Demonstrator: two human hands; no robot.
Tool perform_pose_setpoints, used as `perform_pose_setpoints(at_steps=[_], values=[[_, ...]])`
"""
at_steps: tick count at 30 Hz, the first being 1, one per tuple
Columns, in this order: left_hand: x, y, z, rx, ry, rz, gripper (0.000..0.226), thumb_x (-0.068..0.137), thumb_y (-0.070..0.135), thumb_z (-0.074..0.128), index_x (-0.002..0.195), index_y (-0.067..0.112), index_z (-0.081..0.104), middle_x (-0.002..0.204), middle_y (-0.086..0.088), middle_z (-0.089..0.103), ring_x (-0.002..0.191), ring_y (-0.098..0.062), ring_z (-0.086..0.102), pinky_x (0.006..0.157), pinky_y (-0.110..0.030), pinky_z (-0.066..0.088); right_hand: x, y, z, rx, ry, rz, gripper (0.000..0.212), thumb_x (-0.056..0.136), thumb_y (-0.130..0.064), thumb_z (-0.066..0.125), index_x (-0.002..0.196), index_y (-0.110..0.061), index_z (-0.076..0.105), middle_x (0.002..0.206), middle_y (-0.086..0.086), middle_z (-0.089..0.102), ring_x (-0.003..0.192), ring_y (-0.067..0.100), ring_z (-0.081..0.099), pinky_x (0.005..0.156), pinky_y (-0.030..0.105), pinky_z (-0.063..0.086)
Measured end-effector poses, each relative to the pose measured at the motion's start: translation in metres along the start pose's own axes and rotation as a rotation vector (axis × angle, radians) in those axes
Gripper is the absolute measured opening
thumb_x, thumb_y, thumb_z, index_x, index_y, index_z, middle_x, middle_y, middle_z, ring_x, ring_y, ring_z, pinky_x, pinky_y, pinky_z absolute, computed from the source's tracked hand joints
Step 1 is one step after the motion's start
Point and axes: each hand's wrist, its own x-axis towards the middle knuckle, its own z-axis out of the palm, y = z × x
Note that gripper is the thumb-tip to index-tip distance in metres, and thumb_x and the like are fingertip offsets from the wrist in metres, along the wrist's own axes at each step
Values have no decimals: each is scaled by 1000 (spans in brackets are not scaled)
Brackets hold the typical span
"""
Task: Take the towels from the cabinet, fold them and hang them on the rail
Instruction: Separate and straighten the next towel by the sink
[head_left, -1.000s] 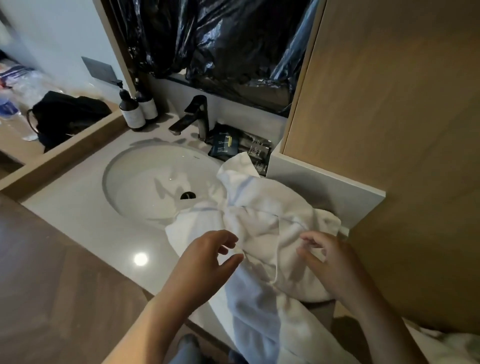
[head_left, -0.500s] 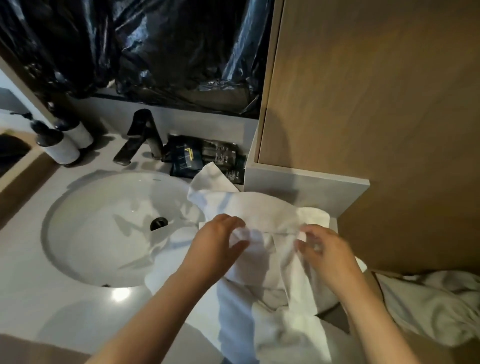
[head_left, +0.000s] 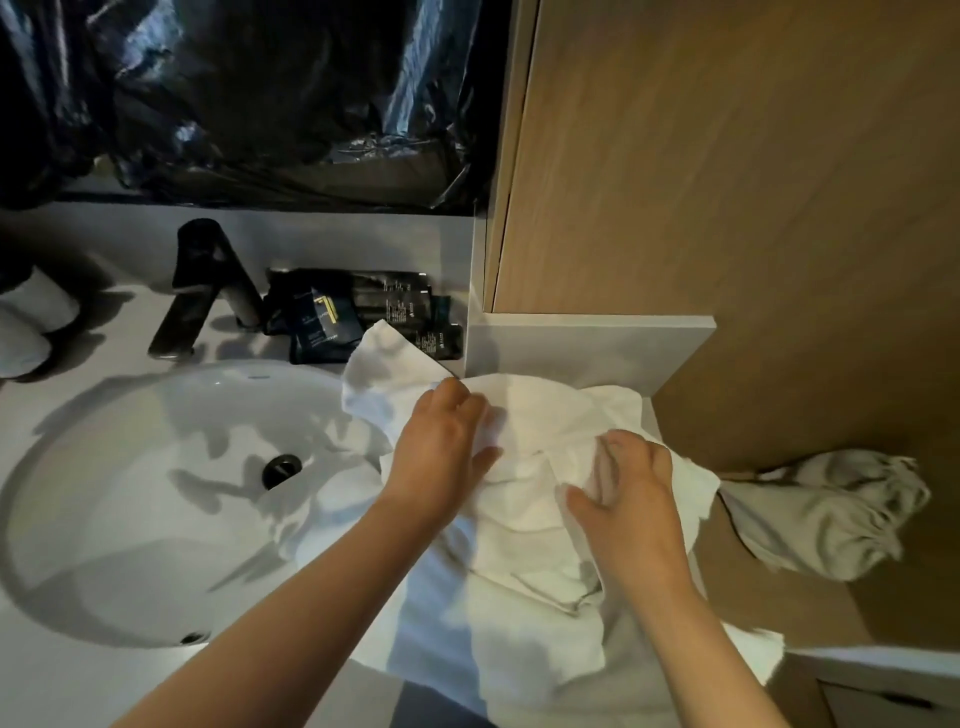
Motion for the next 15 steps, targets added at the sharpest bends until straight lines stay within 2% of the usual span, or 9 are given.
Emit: perform_pose_setpoints(at_steps=[3, 5, 6, 8, 11, 13, 15], values=[[1, -4, 0, 27, -11, 9, 53, 79, 31, 76, 125, 12, 57, 127, -6, 49, 108, -28, 46, 89, -35, 42, 7, 7, -9, 28, -18, 2, 74, 82, -23, 76, 144, -27, 34, 135, -6, 35, 110, 17, 56, 87, 27, 46], [4, -6, 0, 41, -25, 15, 41, 85, 30, 70, 122, 15, 61, 124, -4, 54, 106, -28, 48, 89, -34, 41, 13, 13, -16, -46, -85, -11, 76, 83, -29, 75, 147, -25, 35, 143, -3, 36, 103, 17, 58, 89, 30, 47], [6, -6, -1, 50, -30, 23, 33, 89, 30, 66, 119, 15, 64, 119, -3, 58, 103, -27, 50, 88, -35, 42, 17, 15, -17, -83, -123, -20, 70, 84, -31, 74, 145, -23, 40, 140, -1, 42, 99, 17, 58, 89, 28, 46], [10, -5, -4, 52, -35, 48, 24, 93, 30, 61, 109, 14, 69, 107, -4, 63, 97, -28, 53, 83, -38, 43, 20, 18, -16, -122, -170, -34, 51, 86, -31, 71, 133, -19, 55, 115, 0, 61, 91, 16, 59, 84, 26, 44], [11, -1, -10, -23, 34, 42, 18, 93, 22, 61, 93, 8, 73, 90, -8, 67, 86, -29, 59, 72, -36, 44, 21, 16, -16, -25, -59, -88, 6, 92, -20, 63, 91, -19, 68, 80, -4, 66, 78, 15, 60, 73, 29, 46], [10, 4, -16, -59, 84, 0, 23, 95, 22, 59, 84, 4, 70, 80, -9, 65, 77, -27, 58, 63, -33, 38, 23, 18, -21, 33, 33, -130, 27, 95, -15, 56, 71, -24, 61, 70, -8, 63, 69, 14, 59, 63, 27, 42], [9, 12, -26, -92, 113, 0, 29, 96, 23, 57, 75, 4, 62, 72, -8, 60, 69, -25, 53, 58, -33, 31, 27, 15, -27, 81, 20, -129, 26, 96, -18, 54, 72, -28, 56, 72, -8, 63, 69, 16, 60, 64, 28, 45]])
